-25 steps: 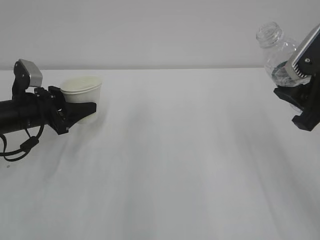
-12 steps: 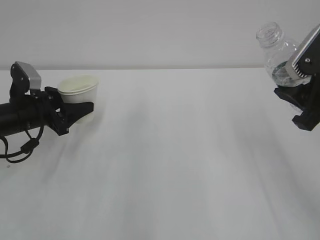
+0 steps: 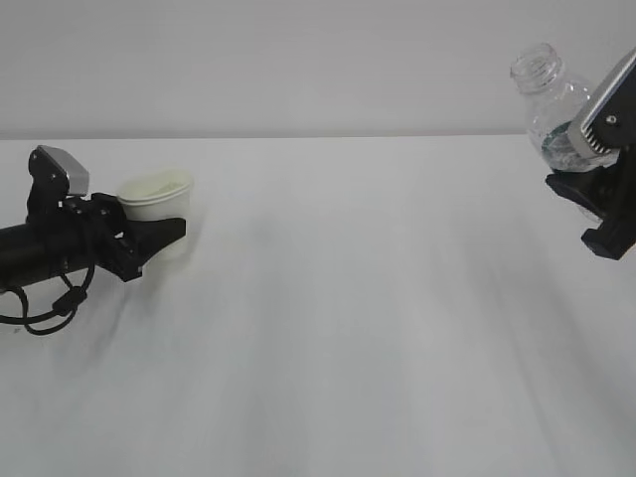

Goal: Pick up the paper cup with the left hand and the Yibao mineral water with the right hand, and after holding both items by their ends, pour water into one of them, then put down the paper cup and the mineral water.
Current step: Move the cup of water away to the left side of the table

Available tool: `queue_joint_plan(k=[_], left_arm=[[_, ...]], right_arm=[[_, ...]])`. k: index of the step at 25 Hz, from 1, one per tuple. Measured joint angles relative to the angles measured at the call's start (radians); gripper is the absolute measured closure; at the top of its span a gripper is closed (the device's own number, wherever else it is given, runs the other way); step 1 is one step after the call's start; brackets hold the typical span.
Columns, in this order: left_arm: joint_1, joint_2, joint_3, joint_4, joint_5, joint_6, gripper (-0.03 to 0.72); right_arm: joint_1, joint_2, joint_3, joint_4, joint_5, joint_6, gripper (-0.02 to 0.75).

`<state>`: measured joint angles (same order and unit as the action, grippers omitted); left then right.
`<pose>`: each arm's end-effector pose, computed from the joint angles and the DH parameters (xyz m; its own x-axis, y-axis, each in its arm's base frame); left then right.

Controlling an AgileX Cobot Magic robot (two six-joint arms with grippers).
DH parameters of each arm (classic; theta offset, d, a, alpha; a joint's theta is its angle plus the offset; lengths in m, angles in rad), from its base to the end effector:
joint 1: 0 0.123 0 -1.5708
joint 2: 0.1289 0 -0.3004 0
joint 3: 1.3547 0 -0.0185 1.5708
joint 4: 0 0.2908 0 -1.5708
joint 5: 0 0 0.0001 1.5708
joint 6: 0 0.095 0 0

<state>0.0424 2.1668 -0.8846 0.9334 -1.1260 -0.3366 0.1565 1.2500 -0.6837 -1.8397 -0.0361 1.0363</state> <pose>0.3882 -0.0525 0.0648 -0.1644 0.1230 -0.9787 0.7071 0.7065 -0.0300 0.2891 0.0489 0.2557 -0.1879 -0.7580 -0.6246 -0.4630 0.6292 -0.6242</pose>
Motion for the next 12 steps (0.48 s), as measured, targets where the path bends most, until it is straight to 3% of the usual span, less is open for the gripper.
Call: queue_joint_plan(k=[12], left_arm=[[0.000, 0.001, 0.004, -0.050, 0.000, 0.092, 0.292]], right_arm=[[0.000, 0.000, 0.000, 0.000, 0.004, 0.000, 0.305]])
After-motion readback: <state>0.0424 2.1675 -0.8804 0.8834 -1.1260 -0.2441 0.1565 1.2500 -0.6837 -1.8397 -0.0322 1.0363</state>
